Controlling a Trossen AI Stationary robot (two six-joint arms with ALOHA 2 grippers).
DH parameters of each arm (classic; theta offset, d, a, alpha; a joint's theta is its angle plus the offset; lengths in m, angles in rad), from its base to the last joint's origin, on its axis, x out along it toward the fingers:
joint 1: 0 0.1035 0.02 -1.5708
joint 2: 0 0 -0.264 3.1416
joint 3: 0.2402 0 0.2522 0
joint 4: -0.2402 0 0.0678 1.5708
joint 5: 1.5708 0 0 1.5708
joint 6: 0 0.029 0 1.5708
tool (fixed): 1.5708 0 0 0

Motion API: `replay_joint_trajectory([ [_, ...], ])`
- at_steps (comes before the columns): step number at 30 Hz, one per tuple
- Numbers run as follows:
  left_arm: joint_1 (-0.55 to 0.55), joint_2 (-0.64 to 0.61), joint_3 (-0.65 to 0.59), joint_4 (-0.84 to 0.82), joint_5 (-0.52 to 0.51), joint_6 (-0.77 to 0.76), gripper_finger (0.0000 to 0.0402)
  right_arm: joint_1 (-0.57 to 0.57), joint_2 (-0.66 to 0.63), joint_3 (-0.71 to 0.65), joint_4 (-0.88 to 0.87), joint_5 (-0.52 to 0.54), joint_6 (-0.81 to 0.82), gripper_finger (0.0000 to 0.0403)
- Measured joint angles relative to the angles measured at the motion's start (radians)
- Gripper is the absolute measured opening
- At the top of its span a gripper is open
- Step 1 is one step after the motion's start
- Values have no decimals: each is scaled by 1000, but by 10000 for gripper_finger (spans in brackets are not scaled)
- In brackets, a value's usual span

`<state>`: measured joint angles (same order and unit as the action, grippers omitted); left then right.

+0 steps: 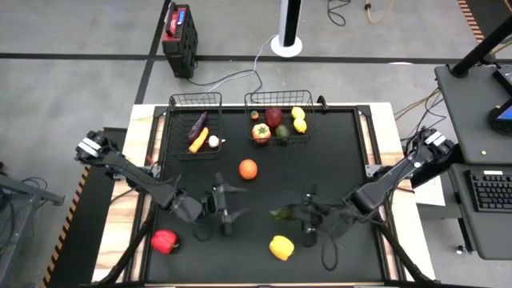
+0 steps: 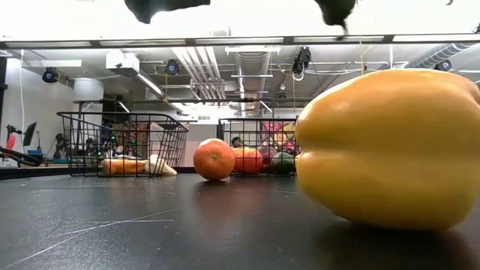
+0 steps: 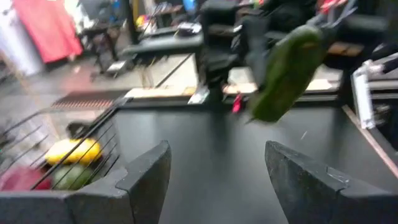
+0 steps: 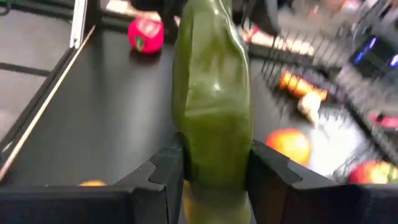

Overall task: Sort produce into baskets
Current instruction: Put the green chili pepper into the left black wire basket

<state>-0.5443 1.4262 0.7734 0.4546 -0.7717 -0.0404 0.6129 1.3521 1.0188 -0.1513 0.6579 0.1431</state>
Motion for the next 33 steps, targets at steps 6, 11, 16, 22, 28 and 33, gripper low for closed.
replay_joint_trajectory([
  [6,0,92,0,260,93,155,241,-57,57,0,188,-11,-187,129],
  [11,1,139,0,377,113,196,241,-83,71,0,249,-73,-241,129],
  [16,9,173,0,476,216,239,241,-100,71,0,278,-86,-264,129],
  [22,35,216,0,592,267,248,241,-105,71,0,337,-136,-303,129],
  [28,64,227,0,639,325,240,241,-123,81,0,378,-136,-314,129],
  [33,79,245,25,663,346,240,241,-137,103,0,379,-136,-301,129],
])
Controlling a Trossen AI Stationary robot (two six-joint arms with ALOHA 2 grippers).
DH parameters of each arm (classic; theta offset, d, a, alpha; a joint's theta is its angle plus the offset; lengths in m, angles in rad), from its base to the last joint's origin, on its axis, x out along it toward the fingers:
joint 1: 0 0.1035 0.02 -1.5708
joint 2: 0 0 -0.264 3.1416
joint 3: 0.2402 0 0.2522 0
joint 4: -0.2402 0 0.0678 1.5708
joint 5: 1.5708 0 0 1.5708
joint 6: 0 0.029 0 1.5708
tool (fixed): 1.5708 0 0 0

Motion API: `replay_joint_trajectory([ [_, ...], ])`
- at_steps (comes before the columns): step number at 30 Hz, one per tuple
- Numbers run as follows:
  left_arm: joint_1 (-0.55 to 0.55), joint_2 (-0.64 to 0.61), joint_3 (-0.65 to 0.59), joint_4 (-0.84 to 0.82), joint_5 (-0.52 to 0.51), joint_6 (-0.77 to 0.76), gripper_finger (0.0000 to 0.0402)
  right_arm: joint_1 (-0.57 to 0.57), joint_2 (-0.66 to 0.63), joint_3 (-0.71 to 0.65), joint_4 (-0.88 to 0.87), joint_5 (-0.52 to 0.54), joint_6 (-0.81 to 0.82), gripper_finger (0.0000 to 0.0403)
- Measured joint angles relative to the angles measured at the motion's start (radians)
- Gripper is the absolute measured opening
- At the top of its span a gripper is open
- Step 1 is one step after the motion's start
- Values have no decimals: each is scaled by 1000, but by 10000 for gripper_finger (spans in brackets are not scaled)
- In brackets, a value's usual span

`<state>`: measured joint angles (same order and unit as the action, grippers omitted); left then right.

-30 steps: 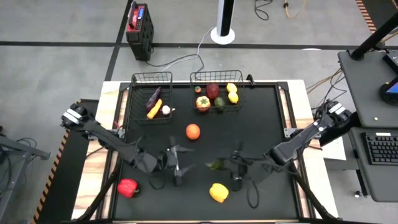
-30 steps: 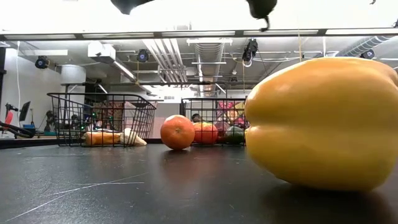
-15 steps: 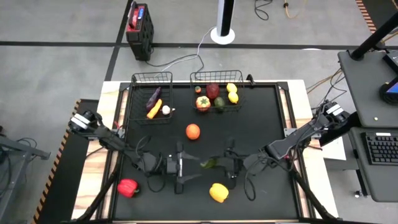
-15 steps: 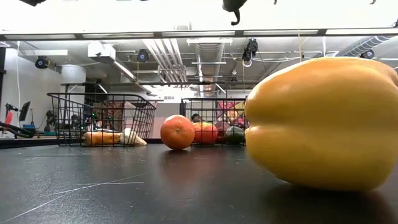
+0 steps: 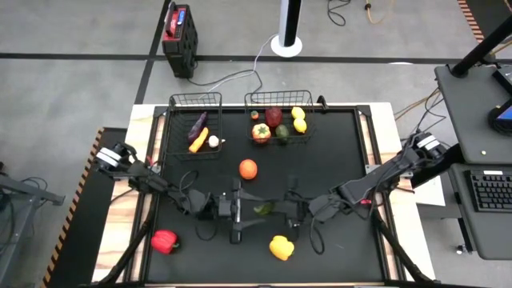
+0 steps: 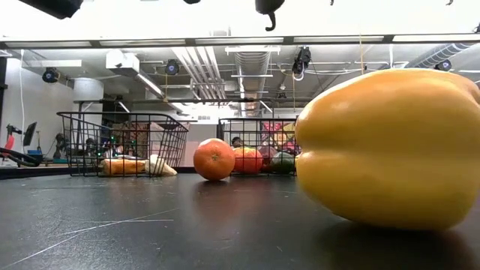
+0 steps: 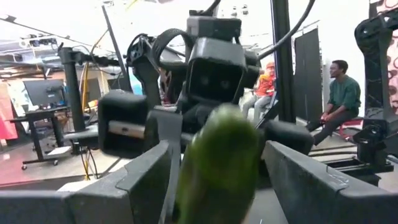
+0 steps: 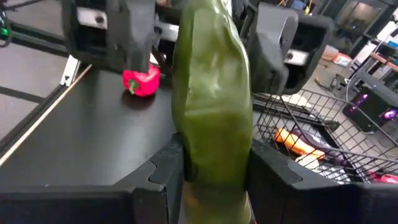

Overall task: Sort produce into baskets
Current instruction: Put the green chili pepper into the left black wire basket

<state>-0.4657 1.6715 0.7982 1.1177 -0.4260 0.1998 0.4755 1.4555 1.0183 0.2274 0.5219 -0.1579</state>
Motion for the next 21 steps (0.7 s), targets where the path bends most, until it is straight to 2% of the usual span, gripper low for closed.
replay_joint_trajectory([
  [4,5,18,27,-5,-1,7,235,-2,19,0,17,-1,0,129],
  [7,6,24,36,-7,-6,20,214,-1,20,0,22,-2,1,129],
  [11,7,24,37,-7,-15,20,153,0,19,0,26,1,0,139],
  [16,7,23,37,-12,-23,20,62,0,19,0,44,1,11,178],
  [21,7,23,37,-12,-21,23,58,-1,19,0,40,2,27,219],
])
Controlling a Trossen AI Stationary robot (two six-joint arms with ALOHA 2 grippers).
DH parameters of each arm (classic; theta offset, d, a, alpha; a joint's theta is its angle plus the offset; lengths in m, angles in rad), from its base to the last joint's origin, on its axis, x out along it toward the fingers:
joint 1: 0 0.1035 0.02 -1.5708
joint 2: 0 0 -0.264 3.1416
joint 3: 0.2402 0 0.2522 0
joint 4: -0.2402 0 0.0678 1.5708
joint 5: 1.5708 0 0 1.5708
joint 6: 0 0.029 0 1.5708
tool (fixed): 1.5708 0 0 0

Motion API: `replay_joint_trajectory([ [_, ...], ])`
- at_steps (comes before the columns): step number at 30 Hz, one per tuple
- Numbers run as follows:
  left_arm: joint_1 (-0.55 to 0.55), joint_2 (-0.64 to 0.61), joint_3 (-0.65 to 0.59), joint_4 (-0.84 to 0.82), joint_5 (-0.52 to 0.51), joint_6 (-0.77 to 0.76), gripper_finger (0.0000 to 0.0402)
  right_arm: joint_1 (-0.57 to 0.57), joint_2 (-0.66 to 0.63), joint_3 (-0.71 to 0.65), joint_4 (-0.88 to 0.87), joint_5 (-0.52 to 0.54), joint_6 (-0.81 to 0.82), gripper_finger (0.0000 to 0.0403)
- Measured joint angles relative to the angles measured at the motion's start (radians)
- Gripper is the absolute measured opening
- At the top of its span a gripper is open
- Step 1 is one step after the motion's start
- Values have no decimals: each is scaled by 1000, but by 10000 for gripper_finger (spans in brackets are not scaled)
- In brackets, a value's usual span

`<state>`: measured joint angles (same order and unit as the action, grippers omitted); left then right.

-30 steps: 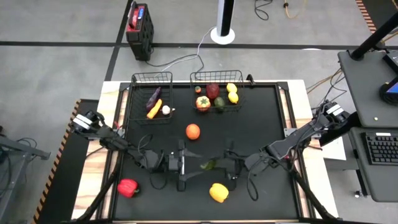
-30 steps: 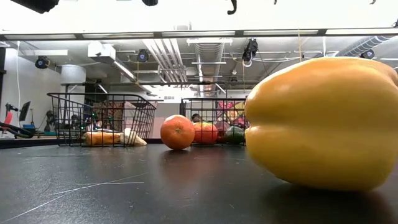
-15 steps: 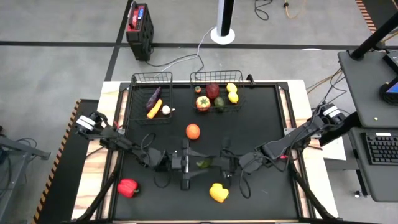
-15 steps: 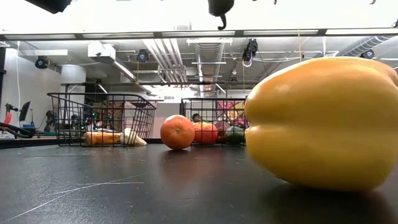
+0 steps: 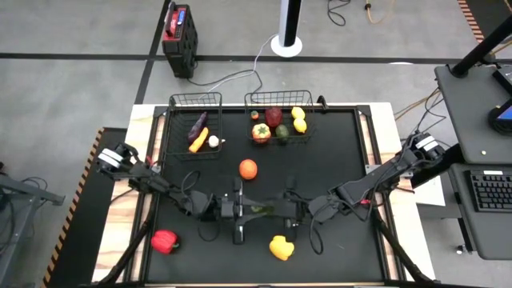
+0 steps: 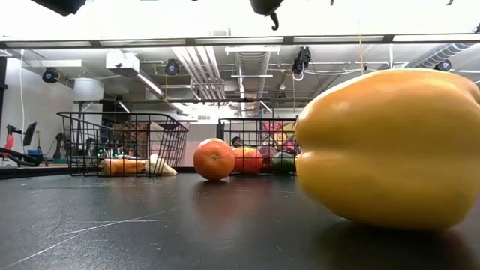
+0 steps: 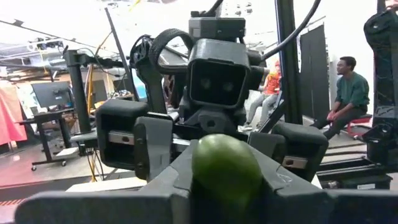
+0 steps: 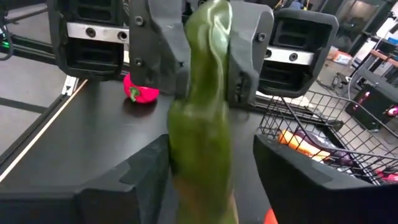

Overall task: Sort produce into baskets
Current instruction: Put the green chili pepper into the left black wire basket

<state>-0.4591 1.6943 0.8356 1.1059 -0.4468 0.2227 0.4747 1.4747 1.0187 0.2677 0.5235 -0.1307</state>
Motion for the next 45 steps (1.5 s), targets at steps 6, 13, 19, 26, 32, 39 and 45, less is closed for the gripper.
replay_joint_trajectory([
  [6,-10,-37,0,-50,-102,11,73,0,-47,0,-40,1,39,251],
  [13,-20,-179,0,-311,-346,30,73,0,-135,0,-176,75,155,259],
  [19,-10,-360,0,-632,-628,23,73,0,-156,0,-242,135,239,249],
  [26,108,-604,0,-1041,-712,-70,73,-2,-130,1,-243,133,244,245],
  [32,332,-760,1,-1399,-617,-367,74,-2,-121,1,-234,133,254,245],
  [39,678,-760,65,-1742,-298,-594,63,-4,-121,1,-233,134,254,242],
  [45,955,-677,98,-1806,-48,-445,65,-7,-121,1,-233,134,254,244],
])
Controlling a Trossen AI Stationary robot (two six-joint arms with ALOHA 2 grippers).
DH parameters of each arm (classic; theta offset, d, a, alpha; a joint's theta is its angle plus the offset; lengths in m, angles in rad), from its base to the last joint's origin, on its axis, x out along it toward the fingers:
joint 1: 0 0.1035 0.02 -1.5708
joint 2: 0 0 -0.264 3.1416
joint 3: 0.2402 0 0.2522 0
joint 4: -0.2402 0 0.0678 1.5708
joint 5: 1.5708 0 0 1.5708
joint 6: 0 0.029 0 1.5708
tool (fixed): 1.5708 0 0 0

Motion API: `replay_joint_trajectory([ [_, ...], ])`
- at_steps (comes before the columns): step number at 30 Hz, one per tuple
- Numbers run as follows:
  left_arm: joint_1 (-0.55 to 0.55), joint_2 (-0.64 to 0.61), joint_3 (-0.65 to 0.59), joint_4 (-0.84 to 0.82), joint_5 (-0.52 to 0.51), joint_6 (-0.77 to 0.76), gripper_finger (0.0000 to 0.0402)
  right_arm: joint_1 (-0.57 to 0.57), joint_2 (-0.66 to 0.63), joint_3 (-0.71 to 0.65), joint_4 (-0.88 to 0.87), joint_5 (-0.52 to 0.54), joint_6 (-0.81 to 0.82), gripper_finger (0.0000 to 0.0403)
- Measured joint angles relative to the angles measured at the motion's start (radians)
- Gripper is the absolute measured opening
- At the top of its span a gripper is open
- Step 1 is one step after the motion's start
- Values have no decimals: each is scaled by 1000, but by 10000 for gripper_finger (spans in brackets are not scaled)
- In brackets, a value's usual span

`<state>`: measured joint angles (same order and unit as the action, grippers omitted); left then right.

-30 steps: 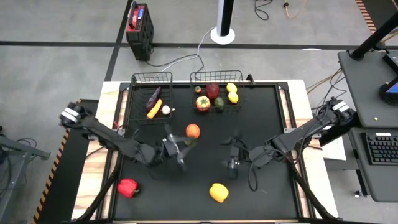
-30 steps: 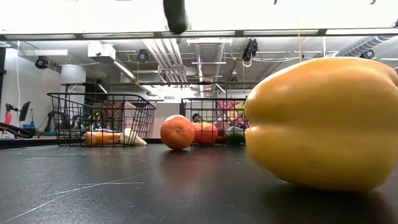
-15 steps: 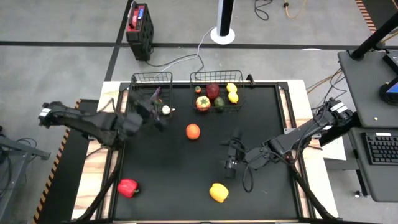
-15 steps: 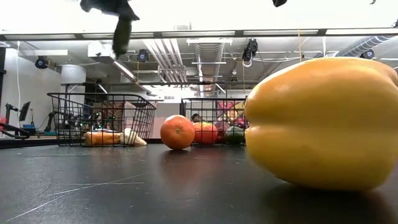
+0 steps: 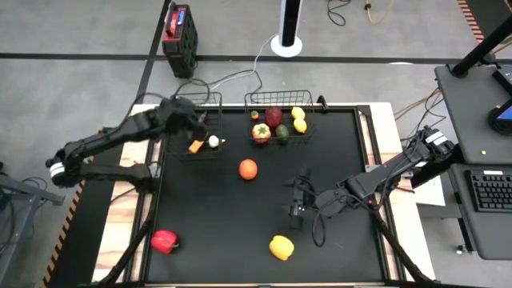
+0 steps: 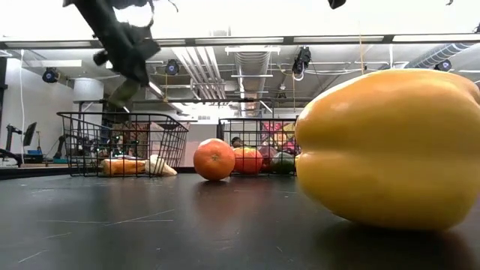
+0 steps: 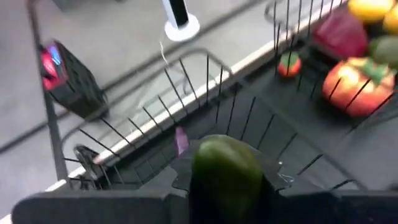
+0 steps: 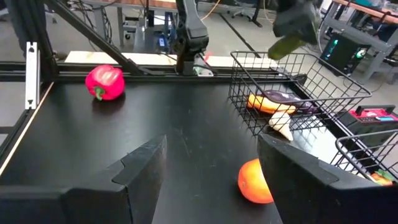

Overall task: Sort produce into baskets
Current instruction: Put the green chili pepper into the left black wire basket

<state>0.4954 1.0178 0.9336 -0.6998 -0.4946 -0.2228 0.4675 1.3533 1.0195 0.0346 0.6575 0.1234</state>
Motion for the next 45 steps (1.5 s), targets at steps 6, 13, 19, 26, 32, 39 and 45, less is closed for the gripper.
replay_joint_trajectory([
  [6,214,93,1,1,125,83,64,0,0,0,-1,0,-1,242],
  [13,265,195,1,17,147,110,65,-4,0,-2,-1,0,-3,243],
  [19,264,286,0,27,149,131,65,-10,0,-4,-2,0,-4,245],
  [26,264,381,2,27,148,148,66,-12,1,-6,-4,0,-10,249],
  [32,264,432,24,36,147,162,68,-12,1,-6,-4,0,-11,254],
  [39,264,464,35,37,145,158,104,-12,1,-6,-10,-1,-2,271],
  [45,264,462,35,46,138,155,143,-12,1,-6,-31,-1,25,282],
])
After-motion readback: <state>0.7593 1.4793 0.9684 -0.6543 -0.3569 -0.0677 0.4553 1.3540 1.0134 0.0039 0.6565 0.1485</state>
